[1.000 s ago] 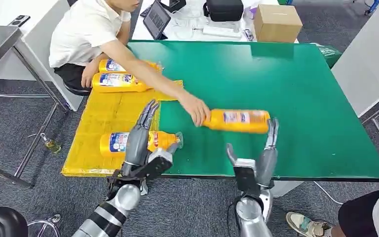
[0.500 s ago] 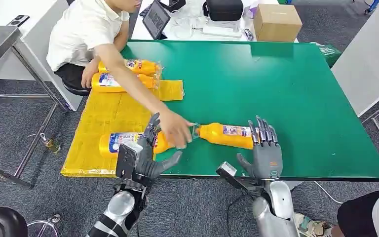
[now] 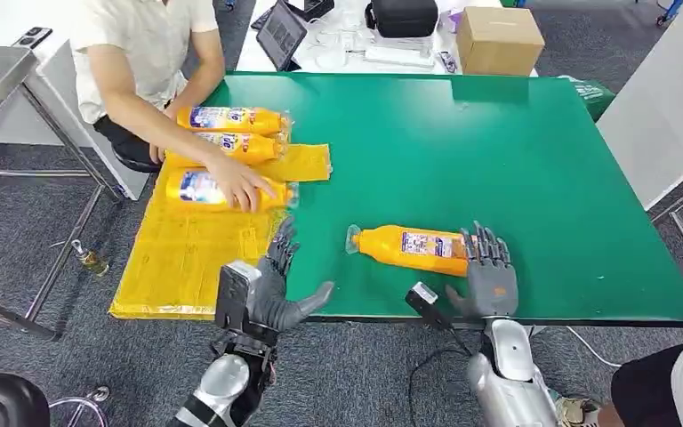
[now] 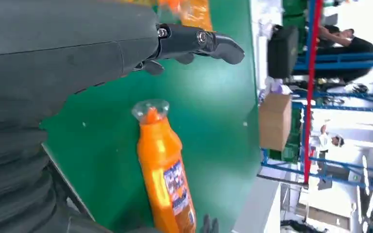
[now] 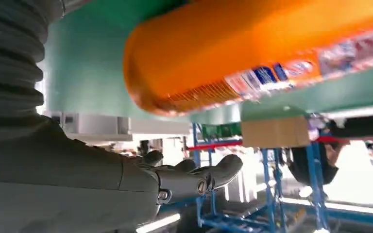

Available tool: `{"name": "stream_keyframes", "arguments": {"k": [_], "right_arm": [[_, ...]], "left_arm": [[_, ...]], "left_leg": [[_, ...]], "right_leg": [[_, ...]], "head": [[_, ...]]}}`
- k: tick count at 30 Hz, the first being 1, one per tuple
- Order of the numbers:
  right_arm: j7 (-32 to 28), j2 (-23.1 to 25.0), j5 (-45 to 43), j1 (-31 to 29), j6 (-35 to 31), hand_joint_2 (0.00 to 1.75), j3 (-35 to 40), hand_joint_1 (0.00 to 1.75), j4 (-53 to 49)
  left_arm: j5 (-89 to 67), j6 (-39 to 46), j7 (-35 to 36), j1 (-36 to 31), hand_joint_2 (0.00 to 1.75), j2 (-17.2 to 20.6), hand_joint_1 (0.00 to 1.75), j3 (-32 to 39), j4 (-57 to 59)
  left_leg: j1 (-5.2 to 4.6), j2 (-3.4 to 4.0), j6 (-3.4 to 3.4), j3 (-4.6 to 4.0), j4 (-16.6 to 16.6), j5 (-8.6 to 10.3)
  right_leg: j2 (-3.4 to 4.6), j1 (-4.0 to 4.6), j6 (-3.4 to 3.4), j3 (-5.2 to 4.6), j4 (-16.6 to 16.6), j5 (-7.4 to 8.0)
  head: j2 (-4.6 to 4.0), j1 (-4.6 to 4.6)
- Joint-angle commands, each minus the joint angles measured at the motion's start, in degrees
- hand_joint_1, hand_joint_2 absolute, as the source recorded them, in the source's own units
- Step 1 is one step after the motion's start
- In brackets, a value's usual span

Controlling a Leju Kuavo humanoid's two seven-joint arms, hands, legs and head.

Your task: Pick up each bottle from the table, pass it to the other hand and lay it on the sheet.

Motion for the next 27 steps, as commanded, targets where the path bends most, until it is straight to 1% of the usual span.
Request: {"name": "stream_keyframes", "arguments": {"k": [1, 2, 4, 5, 6, 9, 10, 12, 13, 14, 15, 16, 17, 19, 20, 21, 22, 25, 27], "right_arm": [[0.3, -2.3, -0.3, -4.4, 0.2, 1.75, 2.8, 0.00, 9.0], [-0.1, -2.5, -1.8, -5.5, 0.2, 1.75, 2.9, 0.00, 10.9], [0.8, -3.3, -2.2, -8.1, 0.2, 1.75, 3.6, 0.00, 15.3], [1.6, -3.9, -1.5, -9.4, 0.2, 1.75, 4.4, 0.00, 17.4], [1.7, -4.1, -1.3, -10.0, 0.2, 1.75, 4.8, 0.00, 18.5], [2.1, -5.1, -2.4, -12.9, 0.2, 1.75, 6.1, 0.00, 22.7], [2.1, -5.4, -3.1, -13.7, 0.3, 1.75, 6.5, 0.00, 23.7], [1.7, -5.8, -4.5, -15.2, 0.7, 1.75, 7.4, 0.00, 25.5], [1.6, -5.7, -4.5, -15.8, 1.1, 1.75, 7.6, 0.00, 25.9], [1.3, -5.3, -4.8, -16.3, 1.4, 1.75, 7.7, 0.00, 26.3], [1.1, -5.1, -5.0, -16.5, 1.5, 1.75, 7.8, 0.00, 26.5], [0.8, -4.3, -5.3, -17.1, 1.9, 1.75, 8.2, 0.00, 27.2], [0.8, -4.1, -5.2, -17.3, 2.1, 1.75, 8.4, 0.00, 27.5], [1.1, -3.7, -5.2, -17.4, 2.0, 1.75, 8.6, 0.00, 27.6], [1.0, -3.6, -5.2, -17.5, 2.2, 1.75, 8.7, 0.00, 27.8], [0.7, -3.4, -5.6, -17.7, 2.4, 1.75, 8.8, 0.00, 28.2], [0.8, -3.3, -5.9, -18.0, 2.8, 1.75, 9.0, 0.00, 28.8], [1.1, -3.4, -6.6, -18.6, 4.0, 1.75, 9.7, 0.00, 30.2], [1.1, -3.5, -7.4, -18.7, 5.4, 1.75, 9.7, 0.00, 30.8]], "left_arm": [[-1.5, 1.4, -0.3, -1.0, 1.75, 1.4, 0.00, -3.4, 0.1], [-3.4, 3.0, -1.0, -1.4, 1.75, 1.4, 0.00, -4.1, 0.4], [-6.2, 5.0, -2.2, -1.8, 1.75, 1.2, 0.00, -5.3, 0.1], [-7.3, 5.5, -2.3, -2.0, 1.75, 1.2, 0.00, -5.9, 0.0], [-7.9, 5.7, -2.3, -2.1, 1.75, 1.3, 0.00, -6.3, 0.0], [-8.3, 5.4, -2.1, -2.5, 1.75, 0.9, 0.00, -7.1, 0.8], [-8.3, 5.3, -2.1, -2.6, 1.75, 0.8, 0.00, -7.4, 1.1], [-8.2, 4.7, -2.1, -3.1, 1.75, 0.9, 0.00, -8.1, 1.5], [-8.3, 4.7, -2.1, -3.2, 1.75, 0.9, 0.00, -8.3, 1.4], [-8.2, 4.6, -2.1, -3.4, 1.75, 0.9, 0.00, -8.4, 1.3], [-8.2, 4.5, -2.1, -3.5, 1.75, 1.0, 0.00, -8.4, 1.2], [-8.1, 4.2, -1.9, -3.8, 1.75, 1.1, 0.00, -8.6, 1.1], [-8.0, 4.0, -1.7, -3.9, 1.75, 1.1, 0.00, -8.7, 1.1], [-8.0, 4.0, -1.7, -4.1, 1.75, 1.1, 0.00, -8.7, 1.0], [-7.9, 3.8, -1.5, -4.0, 1.75, 1.1, 0.00, -8.8, 1.1], [-7.6, 3.4, -1.2, -4.1, 1.75, 1.1, 0.00, -8.9, 1.1], [-7.4, 3.0, -1.0, -4.3, 1.75, 1.2, 0.00, -9.2, 1.1], [-4.6, 0.3, 1.1, -4.4, 1.75, 1.4, 0.00, -9.5, 1.2], [-3.8, -0.3, 1.5, -4.6, 1.75, 1.6, 0.00, -9.5, 1.3]], "left_leg": [[0.01, 0.17, 0.10, 0.33, 0.0, -0.12], [0.01, 0.16, 0.07, 0.19, 0.0, -0.07], [0.01, 0.20, 0.13, 0.35, 0.0, -0.12], [-0.01, 0.19, 0.09, 0.21, 0.0, -0.07], [-0.01, 0.21, 0.11, 0.30, 0.0, -0.10], [0.01, 0.14, 0.08, 0.17, 0.0, -0.04], [0.01, 0.23, 0.16, 0.40, 0.0, -0.13], [0.01, 0.12, 0.10, 0.23, 0.0, -0.05], [-0.03, 0.12, 0.15, 0.32, 0.0, -0.06], [-0.03, 0.12, 0.11, 0.21, 0.0, -0.03], [-0.03, 0.13, 0.13, 0.32, 0.0, -0.05], [-0.03, 0.09, 0.09, 0.19, 0.0, -0.01], [-0.01, 0.21, 0.10, 0.28, 0.0, -0.05], [0.00, 0.22, 0.11, 0.33, 0.0, -0.06], [0.01, 0.16, 0.09, 0.22, 0.0, -0.03], [0.01, 0.18, 0.12, 0.32, 0.0, -0.06], [-0.01, 0.13, 0.09, 0.19, 0.0, 0.00], [0.00, 0.24, 0.17, 0.48, -0.1, -0.11], [0.00, 0.12, 0.10, 0.25, 0.0, -0.02]], "right_leg": [[0.08, 0.06, -0.17, 0.31, -0.1, -0.07], [0.08, 0.04, -0.12, 0.16, -0.1, -0.02], [0.07, 0.07, -0.19, 0.33, -0.1, -0.05], [0.09, 0.03, -0.13, 0.18, 0.0, -0.02], [0.10, 0.04, -0.16, 0.26, -0.1, -0.03], [0.05, 0.04, -0.10, 0.16, -0.1, 0.00], [0.08, 0.08, -0.21, 0.39, -0.1, -0.04], [0.02, 0.05, -0.12, 0.22, -0.1, -0.01], [0.00, 0.02, -0.16, 0.31, -0.1, -0.05], [0.03, 0.00, -0.08, 0.19, 0.0, 0.01], [0.01, 0.02, -0.13, 0.30, -0.1, -0.01], [0.00, 0.00, -0.08, 0.17, 0.0, 0.02], [0.10, 0.03, -0.12, 0.22, 0.0, 0.01], [0.10, 0.05, -0.15, 0.27, -0.1, 0.01], [0.06, 0.04, -0.09, 0.18, 0.0, 0.02], [0.05, 0.06, -0.14, 0.28, -0.1, 0.00], [0.04, 0.01, -0.05, 0.14, 0.0, 0.03], [0.08, 0.07, -0.20, 0.43, -0.1, -0.03], [0.01, 0.04, -0.09, 0.22, -0.1, 0.02]], "head": [[0.00, -0.04], [0.00, -0.02], [0.00, -0.02], [0.00, -0.02], [0.00, -0.04], [0.00, -0.02], [0.00, -0.02], [0.00, 0.00], [0.00, -0.04], [0.00, -0.02], [0.00, -0.02], [0.00, -0.02], [0.00, -0.02], [0.00, -0.02], [0.00, -0.02], [0.00, -0.02], [0.00, -0.02], [0.00, 0.00], [0.00, -0.02]]}}
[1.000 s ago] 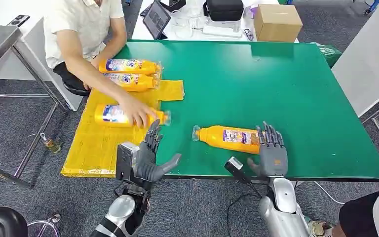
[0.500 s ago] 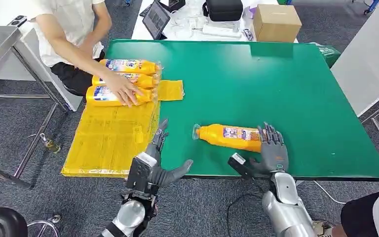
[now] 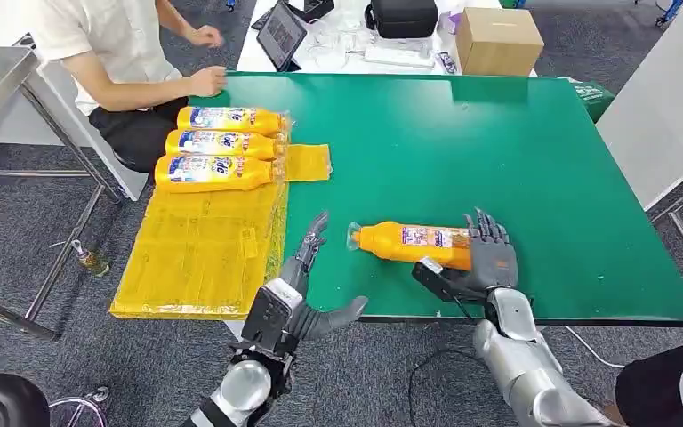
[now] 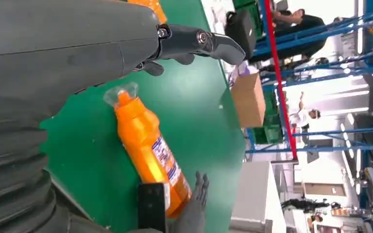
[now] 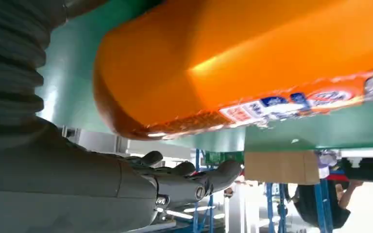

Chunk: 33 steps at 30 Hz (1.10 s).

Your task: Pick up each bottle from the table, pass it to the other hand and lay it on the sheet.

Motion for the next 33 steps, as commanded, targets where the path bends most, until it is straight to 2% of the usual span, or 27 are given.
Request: {"name": "stream_keyframes", "arguments": {"k": [1, 5, 6, 7, 8, 10, 13, 23, 24, 29, 30, 31, 33], "right_arm": [[0.0, 0.6, -2.6, -3.3, 4.3, 1.75, 2.8, 0.00, 8.9], [-0.5, 0.2, -3.9, -3.2, 7.7, 1.75, 3.2, 0.00, 9.5], [-1.4, 0.2, -5.3, -3.2, 9.8, 1.75, 2.6, 0.54, 9.7], [-2.2, 0.1, -6.9, -3.1, 11.9, 1.75, 2.1, 1.69, 9.8], [-2.5, 0.0, -7.5, -2.9, 13.3, 1.75, 2.1, 1.75, 9.9], [-4.3, 0.3, -11.5, -2.4, 16.5, 1.75, 0.0, 1.75, 10.1], [-4.0, 0.2, -12.6, -2.2, 18.0, 1.75, 0.1, 1.75, 10.6], [-5.0, 0.1, -14.1, -2.0, 19.0, 1.75, -0.4, 1.75, 10.5], [-9.5, 0.8, -19.0, -1.5, 21.2, 1.75, -3.4, 1.75, 9.5], [-9.6, 0.9, -19.1, -1.4, 21.1, 1.75, -3.4, 1.75, 9.4], [-13.9, 1.7, -23.2, -0.5, 20.8, 1.75, -5.5, 1.75, 7.5], [-15.5, 2.2, -24.7, -0.3, 19.8, 1.75, -5.5, 1.75, 7.0], [-18.5, 3.9, -29.3, 0.7, 19.2, 1.75, -6.2, 1.75, 4.2]], "left_arm": [[4.6, -3.8, 3.1, -2.6, 1.75, 1.6, 0.00, -2.0, 2.4], [5.7, -4.7, 3.1, -2.9, 1.75, 2.1, 0.00, -2.2, 2.2], [5.7, -4.8, 3.1, -2.9, 1.75, 2.2, 0.00, -2.2, 2.1], [5.9, -4.7, 3.4, -2.9, 1.75, 2.2, 0.00, -2.0, 2.2], [6.3, -4.8, 3.7, -3.0, 1.75, 2.2, 0.00, -1.9, 2.4], [7.1, -5.3, 4.0, -3.3, 1.75, 2.2, 0.00, -1.7, 2.8], [8.1, -5.8, 4.1, -3.5, 1.75, 2.3, 0.00, -1.6, 2.9], [8.6, -6.1, 4.3, -3.6, 1.75, 2.4, 0.00, -1.6, 2.8], [9.2, -5.9, 4.2, -3.4, 1.75, 2.5, 0.00, -1.3, 2.7], [9.2, -5.9, 4.2, -3.4, 1.75, 2.7, 0.00, -1.1, 2.8], [10.5, -5.4, 2.7, -2.8, 1.75, 2.4, 0.00, -0.2, 2.2], [11.2, -4.5, 1.7, -2.3, 1.75, 2.2, 0.00, 0.4, 1.9], [7.8, 4.6, -3.2, -0.8, 1.75, 0.8, 0.00, 2.7, 1.3]], "left_leg": [[0.01, 0.10, 0.08, 0.29, -0.1, -0.08], [0.02, 0.03, 0.06, 0.28, -0.1, -0.06], [0.03, 0.05, 0.08, 0.36, -0.1, -0.08], [0.03, 0.04, 0.06, 0.32, -0.1, -0.05], [0.04, 0.03, 0.08, 0.41, -0.1, -0.06], [0.04, 0.03, 0.09, 0.42, -0.1, -0.04], [0.06, 0.03, 0.10, 0.57, -0.1, -0.05], [0.06, 0.04, 0.10, 1.03, -0.2, -0.11], [0.06, 0.05, 0.09, 1.03, -0.1, -0.11], [0.04, 0.16, 0.07, 1.04, -0.1, -0.16], [0.05, 0.15, 0.09, 1.05, -0.1, -0.14], [0.07, 0.18, 0.06, 1.03, -0.1, -0.16], [0.09, 0.17, 0.10, 1.06, -0.2, -0.12]], "right_leg": [[0.01, 0.06, -0.17, 0.28, -0.1, -0.05], [-0.05, 0.07, -0.18, 0.29, -0.1, -0.06], [-0.05, 0.09, -0.22, 0.37, -0.1, -0.07], [-0.04, 0.07, -0.17, 0.31, -0.1, -0.03], [-0.08, 0.09, -0.21, 0.40, -0.1, -0.05], [-0.09, 0.09, -0.21, 0.42, -0.1, -0.03], [-0.09, 0.12, -0.23, 0.54, -0.2, 0.00], [0.04, 0.11, -0.20, 0.90, -0.2, 0.02], [0.06, 0.11, -0.17, 0.89, -0.2, 0.01], [0.19, 0.08, -0.12, 0.87, -0.2, 0.00], [0.14, 0.09, -0.17, 0.90, -0.2, 0.00], [0.18, 0.11, -0.13, 0.88, -0.2, 0.00], [0.13, 0.14, -0.23, 0.92, -0.3, 0.03]], "head": [[0.00, 0.02], [0.00, 0.00], [0.00, 0.00], [0.00, 0.00], [0.00, 0.00], [0.00, 0.00], [0.00, 0.02], [0.00, 0.00], [0.00, 0.02], [0.00, 0.00], [0.00, 0.00], [0.00, 0.04], [0.00, 0.04]]}}
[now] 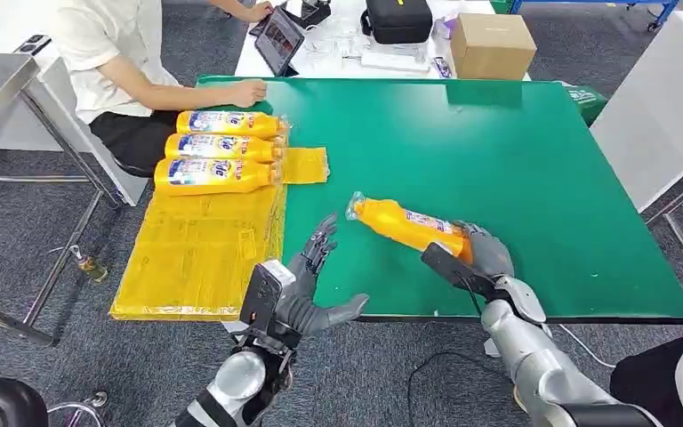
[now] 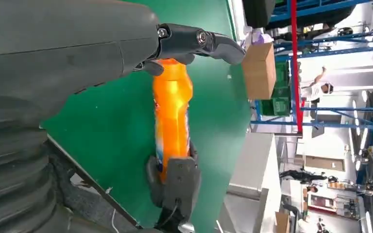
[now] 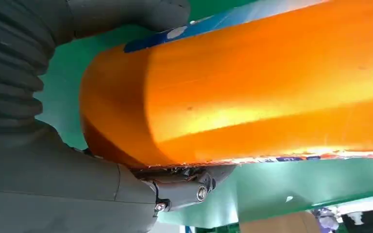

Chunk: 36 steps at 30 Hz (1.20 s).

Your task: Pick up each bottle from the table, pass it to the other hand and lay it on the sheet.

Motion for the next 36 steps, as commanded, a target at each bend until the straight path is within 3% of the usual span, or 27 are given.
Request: {"name": "stream_keyframes", "arguments": {"k": [1, 5, 7, 10, 14, 17, 18, 22, 32, 36], "right_arm": [[-10.2, 5.5, -12.3, 5.6, -0.4, 1.75, -4.4, 1.75, -4.0], [-10.8, 8.5, -20.5, 10.7, 1.7, 1.75, 0.5, 1.75, -17.1], [-9.8, 9.2, -25.4, 14.6, 2.6, 1.75, 5.1, 1.75, -25.9], [-8.0, 9.1, -28.7, 17.1, 1.7, 1.75, 10.2, 1.75, -31.0], [-8.1, 9.3, -30.8, 16.8, 0.6, 1.75, 13.0, 1.75, -28.7], [-9.0, 9.7, -31.5, 16.3, 1.2, 1.75, 15.2, 1.75, -26.2], [-9.2, 10.0, -31.6, 15.8, 1.0, 1.75, 15.9, 1.75, -25.1], [-9.4, 10.5, -31.7, 15.0, 1.9, 1.75, 17.6, 1.75, -23.6], [-12.0, 14.2, -29.8, 15.6, 2.0, 1.75, 28.2, 1.75, -17.8], [-12.2, 14.5, -29.9, 15.9, 1.8, 1.75, 28.4, 1.75, -17.7]], "left_arm": [[-3.5, 16.9, -10.3, 2.1, 1.75, -1.3, 0.00, 5.0, 1.3], [-0.7, 22.3, -12.7, 3.7, 1.75, -2.2, 0.00, 6.2, 6.3], [6.8, 18.1, -10.2, 4.0, 1.75, -2.1, 0.00, 6.3, 11.3], [9.3, 16.2, -11.7, 4.4, 1.75, -1.3, 0.00, 5.0, 13.5], [8.0, 16.3, -11.2, 4.2, 1.75, -0.3, 0.00, 2.8, 9.3], [8.9, 13.2, -7.0, 3.9, 1.75, 0.6, 0.00, 1.4, 6.8], [10.2, 11.4, -5.8, 3.9, 1.75, 0.7, 0.00, 1.2, 6.3], [12.5, 9.1, -4.9, 3.9, 1.75, 0.6, 0.00, 1.5, 5.9], [17.5, 12.5, -8.5, 1.2, 1.75, -1.6, 0.00, 7.2, 3.0], [17.6, 12.5, -8.5, 0.9, 1.75, -1.5, 0.00, 7.3, 2.9]], "left_leg": [[0.06, 0.04, 0.04, 0.11, -0.1, -0.01], [0.06, 0.27, 0.05, 0.10, -0.1, -0.07], [0.07, 0.22, 0.06, 0.11, -0.2, -0.07], [0.06, 0.12, 0.07, 0.06, -0.2, -0.07], [0.03, -0.01, 0.07, -0.51, 0.0, -0.04], [0.07, 0.02, 0.19, -0.21, -0.1, -0.20], [0.02, 0.02, 0.08, -0.52, 0.0, -0.08], [0.03, 0.09, 0.07, -0.46, -0.1, -0.12], [0.07, -0.03, 0.05, -0.71, 0.0, -0.03], [0.06, 0.01, 0.07, -0.66, 0.0, -0.04]], "right_leg": [[-0.03, 0.09, -0.16, 0.14, -0.1, 0.01], [0.14, 0.12, -0.24, 0.09, -0.1, 0.00], [0.08, 0.13, -0.26, 0.11, -0.1, -0.02], [0.03, 0.12, -0.23, 0.13, -0.2, -0.06], [-0.02, 0.06, -0.11, -0.39, 0.0, -0.07], [-0.10, 0.14, -0.29, -0.04, -0.1, -0.21], [-0.01, 0.06, -0.16, -0.41, 0.0, -0.11], [0.03, 0.08, -0.25, -0.35, 0.0, -0.13], [-0.04, 0.09, -0.12, -0.63, 0.0, -0.07], [-0.02, 0.09, -0.13, -0.55, 0.0, -0.08]], "head": [[0.00, 0.05], [0.00, 0.02], [0.00, 0.00], [0.00, 0.02], [0.00, 0.02], [0.00, 0.02], [0.00, 0.04], [0.00, 0.02], [0.00, 0.02], [0.00, 0.04]]}}
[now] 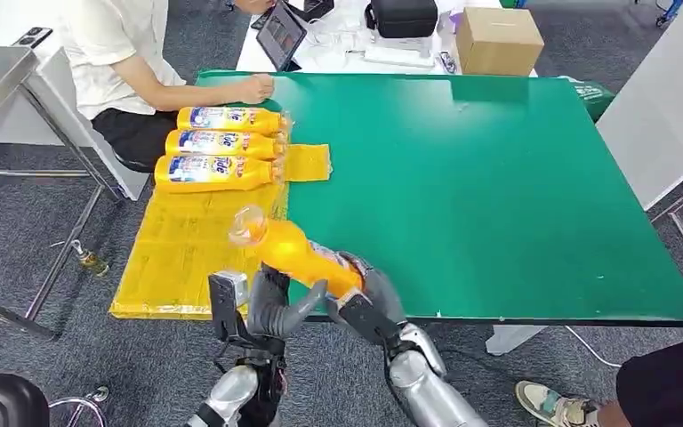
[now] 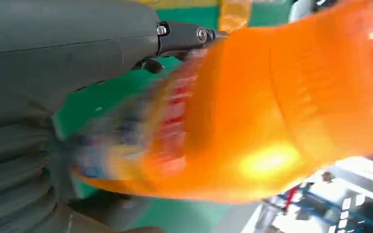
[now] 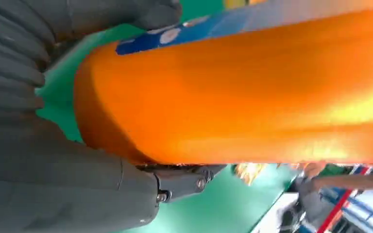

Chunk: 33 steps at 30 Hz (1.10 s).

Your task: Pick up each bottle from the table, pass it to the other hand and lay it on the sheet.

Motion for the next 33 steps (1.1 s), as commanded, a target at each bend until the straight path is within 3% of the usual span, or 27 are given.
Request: {"name": "stream_keyframes", "arguments": {"k": [1, 13, 14, 15, 16, 17, 18, 20, 30, 31, 33], "right_arm": [[-1.0, 1.0, -0.4, -1.4, 0.0, 1.75, 6.7, 1.75, 6.3], [-2.4, 1.9, -1.9, -1.4, 1.2, 1.75, 12.8, 1.75, 9.5], [-2.5, 1.8, -2.4, -1.6, 1.4, 1.75, 13.2, 1.75, 9.6], [-2.8, 1.9, -3.3, -1.8, 1.2, 1.75, 13.2, 1.75, 9.6], [-2.8, 2.0, -3.8, -1.9, 1.0, 1.75, 13.0, 1.62, 9.5], [-2.9, 2.1, -4.7, -2.0, 0.9, 1.75, 12.6, 0.26, 9.1], [-2.9, 2.1, -5.1, -2.1, 0.8, 1.75, 12.4, 0.03, 8.5], [-2.7, 2.3, -5.1, -1.6, -3.2, 1.75, 12.0, 0.00, 5.6], [0.0, 2.3, -6.9, 1.4, -1.7, 1.75, 12.6, 0.00, -0.7], [0.2, 2.3, -8.1, 1.3, -0.6, 0.00, 12.4, 0.00, -0.8], [-0.2, 1.9, -6.6, 1.9, -3.0, 0.00, 13.2, 0.00, -2.5]], "left_arm": [[1.1, 0.8, -0.1, -2.8, 1.75, 0.0, 0.00, 2.9, -0.7], [4.6, 0.2, -3.3, -4.4, 1.75, -0.6, 0.00, 4.7, -1.6], [5.6, -1.6, -2.2, -4.3, 1.75, -0.2, 1.75, 4.1, -1.8], [8.0, -4.4, 0.1, -4.2, 1.75, 0.0, 1.75, 3.8, -1.8], [9.1, -5.4, 1.3, -4.2, 1.75, 0.2, 1.75, 3.7, -1.5], [10.7, -7.2, 3.2, -4.3, 1.75, 0.5, 1.75, 3.2, -0.8], [10.8, -7.8, 3.4, -4.4, 1.75, 0.8, 1.75, 2.7, 0.3], [9.0, -7.2, 2.8, -4.9, 1.75, 1.4, 1.75, 1.8, 3.1], [10.4, -8.1, 2.7, -4.3, 1.75, 1.4, 1.75, 3.7, 4.5], [9.8, -7.5, 2.0, -4.3, 1.75, 1.5, 1.75, 4.0, 4.2], [10.4, -8.1, 2.0, -4.1, 1.75, 2.2, 1.75, 5.3, 3.5]], "left_leg": [[0.02, 0.14, 0.10, 0.29, 0.0, -0.13], [0.04, -0.02, 0.05, 0.12, 0.0, -0.05], [0.04, -0.02, 0.08, 0.21, 0.0, -0.09], [0.04, 0.00, 0.11, 0.25, 0.0, -0.12], [0.02, 0.00, 0.08, 0.12, 0.0, -0.06], [0.03, 0.02, 0.10, 0.22, 0.0, -0.10], [0.03, 0.03, 0.12, 0.29, 0.0, -0.13], [0.03, -0.03, 0.10, 0.24, 0.0, -0.10], [0.01, 0.09, 0.07, 0.21, 0.0, -0.12], [0.01, 0.08, 0.06, 0.09, 0.0, -0.08], [-0.02, 0.10, 0.07, 0.09, 0.0, -0.07]], "right_leg": [[0.04, 0.08, -0.17, 0.28, -0.1, -0.07], [-0.10, 0.08, -0.14, 0.12, 0.0, -0.06], [-0.12, 0.09, -0.18, 0.21, 0.0, -0.09], [-0.12, 0.09, -0.19, 0.26, 0.0, -0.11], [-0.08, 0.06, -0.13, 0.11, 0.0, -0.06], [-0.07, 0.07, -0.16, 0.21, -0.1, -0.09], [-0.08, 0.09, -0.20, 0.27, -0.1, -0.11], [-0.15, 0.09, -0.19, 0.26, -0.1, -0.11], [0.00, 0.06, -0.17, 0.18, 0.0, -0.09], [0.01, 0.04, -0.12, 0.06, 0.0, -0.05], [0.03, 0.02, -0.13, 0.04, 0.0, -0.04]], "head": [[0.00, -0.04], [0.00, -0.02], [0.00, -0.04], [0.00, -0.02], [0.00, -0.02], [0.00, -0.04], [0.00, -0.04], [0.00, 0.02], [0.00, -0.02], [0.00, -0.02], [0.00, -0.02]]}}
